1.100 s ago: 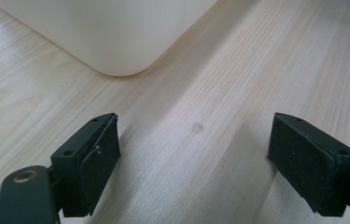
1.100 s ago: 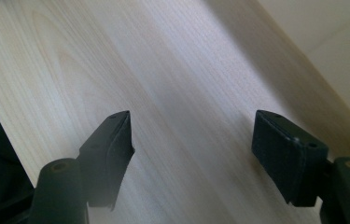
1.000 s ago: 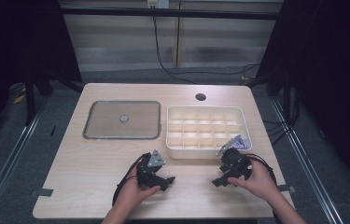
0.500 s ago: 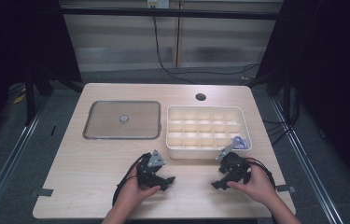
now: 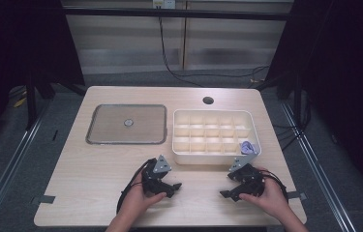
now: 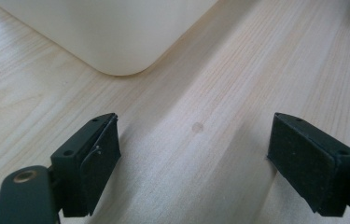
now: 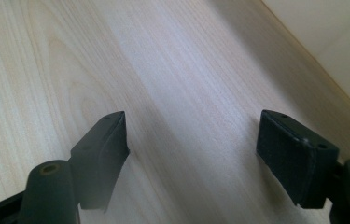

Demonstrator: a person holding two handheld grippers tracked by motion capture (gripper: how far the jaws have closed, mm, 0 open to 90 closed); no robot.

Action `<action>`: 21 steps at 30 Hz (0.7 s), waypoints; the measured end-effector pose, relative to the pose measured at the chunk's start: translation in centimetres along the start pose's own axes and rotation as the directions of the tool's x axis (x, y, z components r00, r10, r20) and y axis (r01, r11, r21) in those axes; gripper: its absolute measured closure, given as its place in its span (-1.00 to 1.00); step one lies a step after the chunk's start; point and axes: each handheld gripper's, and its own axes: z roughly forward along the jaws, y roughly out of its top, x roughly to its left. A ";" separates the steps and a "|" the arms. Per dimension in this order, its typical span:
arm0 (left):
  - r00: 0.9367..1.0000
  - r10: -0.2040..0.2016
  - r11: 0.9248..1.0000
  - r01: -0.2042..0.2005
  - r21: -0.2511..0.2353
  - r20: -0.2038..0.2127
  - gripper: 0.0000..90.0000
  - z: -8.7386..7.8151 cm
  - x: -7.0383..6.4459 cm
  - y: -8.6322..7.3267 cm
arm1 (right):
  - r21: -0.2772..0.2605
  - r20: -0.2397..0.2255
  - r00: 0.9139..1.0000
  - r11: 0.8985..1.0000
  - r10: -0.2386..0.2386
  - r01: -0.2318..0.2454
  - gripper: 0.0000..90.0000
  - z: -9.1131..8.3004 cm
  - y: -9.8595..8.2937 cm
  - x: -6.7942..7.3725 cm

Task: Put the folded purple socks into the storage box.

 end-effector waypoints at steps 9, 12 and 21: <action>1.000 0.000 1.000 0.000 0.000 0.000 -0.64 0.0 0.0 0.0 | -0.079 0.020 0.999 0.996 -0.049 0.050 -0.49 0.1 -1.1 0.3; 1.000 0.000 1.000 0.000 0.001 0.000 -0.64 0.0 0.0 0.0 | -0.106 0.035 0.998 0.993 -0.053 0.056 -0.50 0.1 -1.6 0.5; 1.000 0.000 1.000 0.000 0.000 0.000 -0.64 0.0 0.0 0.0 | -0.180 0.047 0.996 0.981 -0.070 0.077 -0.54 0.3 -2.7 0.6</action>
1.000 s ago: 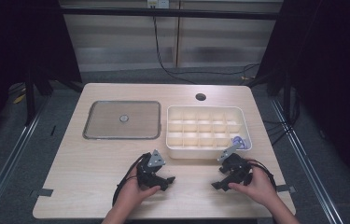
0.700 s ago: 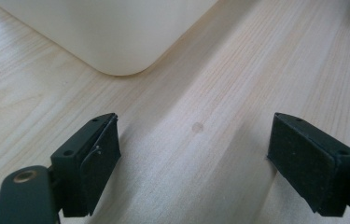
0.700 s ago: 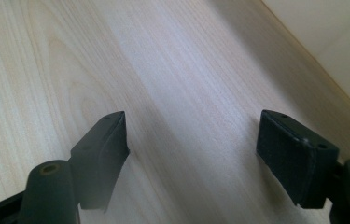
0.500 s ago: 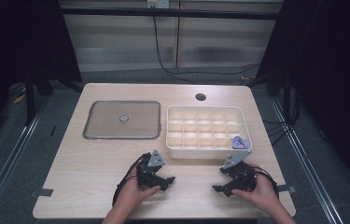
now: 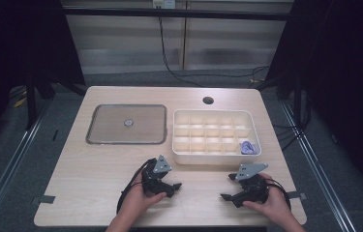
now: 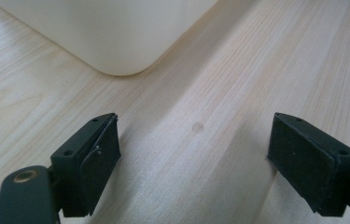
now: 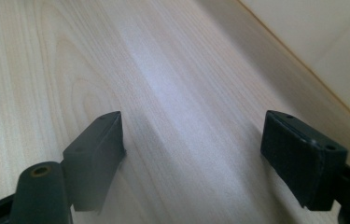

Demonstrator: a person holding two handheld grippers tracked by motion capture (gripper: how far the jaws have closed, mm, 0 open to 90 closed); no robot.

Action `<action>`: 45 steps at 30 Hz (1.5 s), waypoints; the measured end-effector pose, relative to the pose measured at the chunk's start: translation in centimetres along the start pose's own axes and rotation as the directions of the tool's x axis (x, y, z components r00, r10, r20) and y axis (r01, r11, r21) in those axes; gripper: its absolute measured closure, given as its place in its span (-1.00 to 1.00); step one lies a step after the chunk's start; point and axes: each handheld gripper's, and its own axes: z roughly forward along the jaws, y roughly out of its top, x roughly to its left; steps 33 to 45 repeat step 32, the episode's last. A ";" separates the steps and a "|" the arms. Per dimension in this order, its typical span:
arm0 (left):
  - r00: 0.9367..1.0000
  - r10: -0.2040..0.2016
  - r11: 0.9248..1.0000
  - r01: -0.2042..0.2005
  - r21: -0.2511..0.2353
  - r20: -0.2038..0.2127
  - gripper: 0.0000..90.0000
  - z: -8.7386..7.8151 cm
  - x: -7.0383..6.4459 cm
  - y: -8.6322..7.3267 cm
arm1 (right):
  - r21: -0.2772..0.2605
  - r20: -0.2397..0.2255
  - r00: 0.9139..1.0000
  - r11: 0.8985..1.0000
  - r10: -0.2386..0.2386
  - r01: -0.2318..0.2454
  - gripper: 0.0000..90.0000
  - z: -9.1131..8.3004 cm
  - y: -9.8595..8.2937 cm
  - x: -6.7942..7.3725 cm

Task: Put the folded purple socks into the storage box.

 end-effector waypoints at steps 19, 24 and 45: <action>1.000 -0.001 1.000 0.001 -0.001 0.000 -0.64 0.0 0.0 0.0 | -0.081 0.011 1.000 0.997 0.014 -0.013 -0.55 0.0 -1.0 0.2; 1.000 -0.001 1.000 0.001 0.001 0.000 -0.64 0.0 0.0 0.0 | -0.081 0.010 1.000 0.997 0.016 -0.015 -0.55 0.0 -1.0 0.2; 1.000 -0.001 1.000 0.001 -0.001 0.000 -0.64 0.0 0.0 0.0 | -0.082 0.010 1.000 0.997 0.016 -0.015 -0.55 0.0 -1.0 0.2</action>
